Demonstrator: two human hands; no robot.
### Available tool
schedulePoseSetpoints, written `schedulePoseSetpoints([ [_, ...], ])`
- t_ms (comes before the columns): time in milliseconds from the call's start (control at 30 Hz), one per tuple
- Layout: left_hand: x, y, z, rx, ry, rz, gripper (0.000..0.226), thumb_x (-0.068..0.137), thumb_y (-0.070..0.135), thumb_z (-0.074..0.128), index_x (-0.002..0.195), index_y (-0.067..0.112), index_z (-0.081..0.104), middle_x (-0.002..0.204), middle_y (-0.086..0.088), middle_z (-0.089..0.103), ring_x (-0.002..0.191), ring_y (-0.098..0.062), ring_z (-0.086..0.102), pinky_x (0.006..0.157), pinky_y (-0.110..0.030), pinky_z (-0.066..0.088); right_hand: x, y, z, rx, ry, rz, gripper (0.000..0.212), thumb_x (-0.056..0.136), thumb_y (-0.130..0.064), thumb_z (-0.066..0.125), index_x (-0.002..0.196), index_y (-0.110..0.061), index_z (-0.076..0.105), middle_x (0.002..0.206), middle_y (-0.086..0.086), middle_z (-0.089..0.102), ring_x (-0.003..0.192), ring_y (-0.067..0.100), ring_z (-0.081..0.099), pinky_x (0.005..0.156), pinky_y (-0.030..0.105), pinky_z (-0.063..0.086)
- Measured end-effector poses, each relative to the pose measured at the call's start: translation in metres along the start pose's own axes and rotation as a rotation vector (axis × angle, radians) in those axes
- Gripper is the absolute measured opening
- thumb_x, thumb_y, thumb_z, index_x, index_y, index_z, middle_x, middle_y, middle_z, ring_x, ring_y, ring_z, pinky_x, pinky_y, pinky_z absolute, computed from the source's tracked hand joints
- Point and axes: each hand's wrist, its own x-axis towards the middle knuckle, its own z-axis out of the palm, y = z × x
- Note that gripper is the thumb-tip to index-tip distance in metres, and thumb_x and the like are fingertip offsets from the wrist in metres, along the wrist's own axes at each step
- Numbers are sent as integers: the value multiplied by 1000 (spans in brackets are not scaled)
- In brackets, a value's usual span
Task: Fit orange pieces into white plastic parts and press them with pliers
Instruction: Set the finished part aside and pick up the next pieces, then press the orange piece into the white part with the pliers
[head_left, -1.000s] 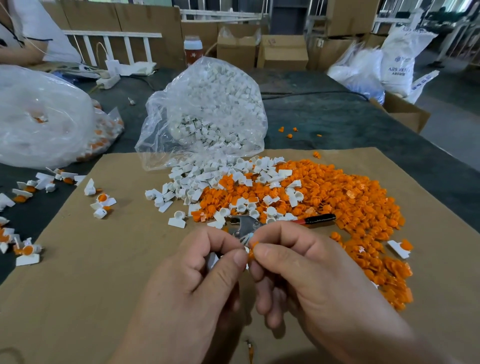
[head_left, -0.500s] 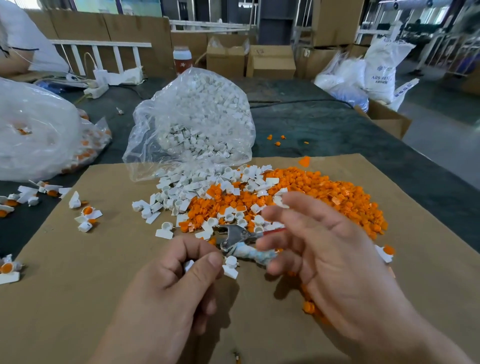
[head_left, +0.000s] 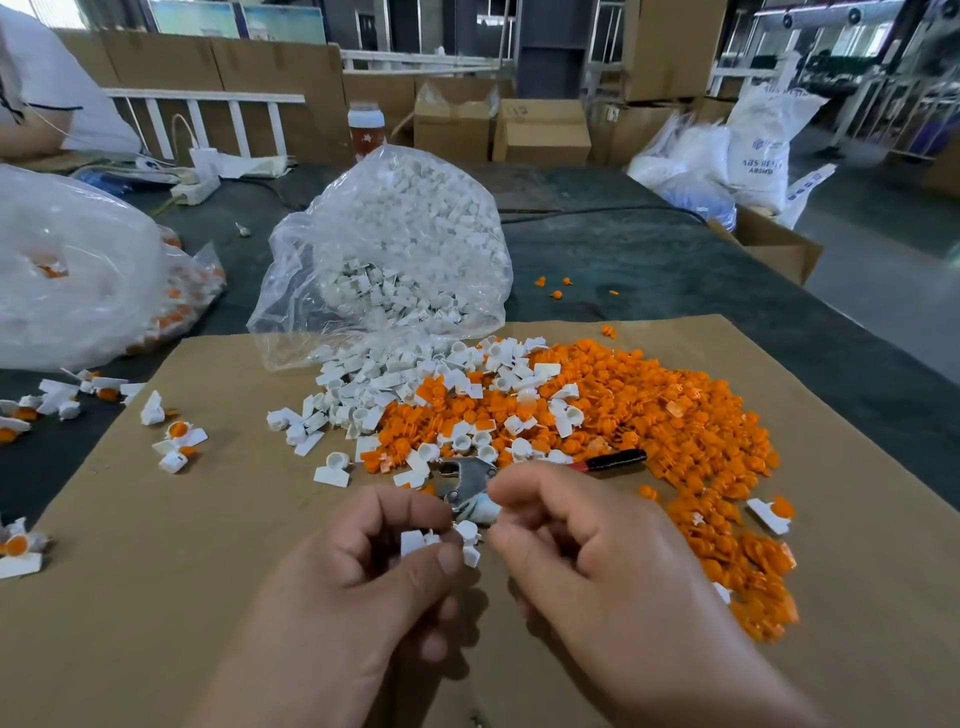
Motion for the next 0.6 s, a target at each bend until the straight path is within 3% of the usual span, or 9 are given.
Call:
schedulePoseSetpoints([
  [33,0,1,1,-22,4,-21,15,63,22,82,73,31,75,69,-17,70,48,-27,58,46,-33,49,0,0,0,-103,29,-46,17,90,-42,55,105,-48,50,98,-25,56,83,0,59,70,16,48],
  [100,0,0,-1,44,6,-33,28,81,6,73,74,33,75,69,-17,70,47,-25,58,47,-32,50,0,-2,0,-212,46,-100,14,91,-42,55,104,-44,49,96,-26,51,89,-3,52,72,12,43],
  [167,-1,0,-2,176,1,2,36,89,8,69,80,42,71,65,-9,70,48,-22,62,52,-31,51,0,-2,1,-240,26,-117,13,92,-41,56,103,-42,50,90,-21,51,88,-3,51,67,11,41],
  [300,-2,-3,0,453,-31,113,33,86,30,70,96,60,58,72,12,70,59,-4,64,58,-15,47,2,-1,-1,-240,28,-102,13,91,-43,56,102,-41,51,91,-20,51,86,-1,52,64,14,42],
  [367,-3,-6,2,561,-27,162,26,85,32,73,94,54,64,83,29,65,78,3,62,64,-14,45,2,-2,-7,-165,49,-49,14,88,-46,55,101,-42,54,92,-19,55,79,5,55,64,20,46],
  [433,-1,-7,3,614,-35,197,21,84,28,75,86,47,65,88,38,60,85,5,58,66,-13,43,3,-7,-14,26,98,71,14,85,-45,57,99,-46,59,86,-10,61,67,11,58,56,22,49],
  [533,3,-9,4,653,-68,239,23,83,27,76,83,46,62,85,40,57,82,5,57,64,-13,41,7,-12,-29,182,175,159,11,89,-32,64,93,-42,65,73,1,64,53,7,57,48,14,45],
  [600,5,-11,5,676,-62,328,20,81,30,73,76,45,60,67,29,58,68,5,55,61,-10,40,10,-16,-42,152,147,159,10,87,-35,64,93,-43,65,73,-1,65,54,9,58,50,14,47],
])
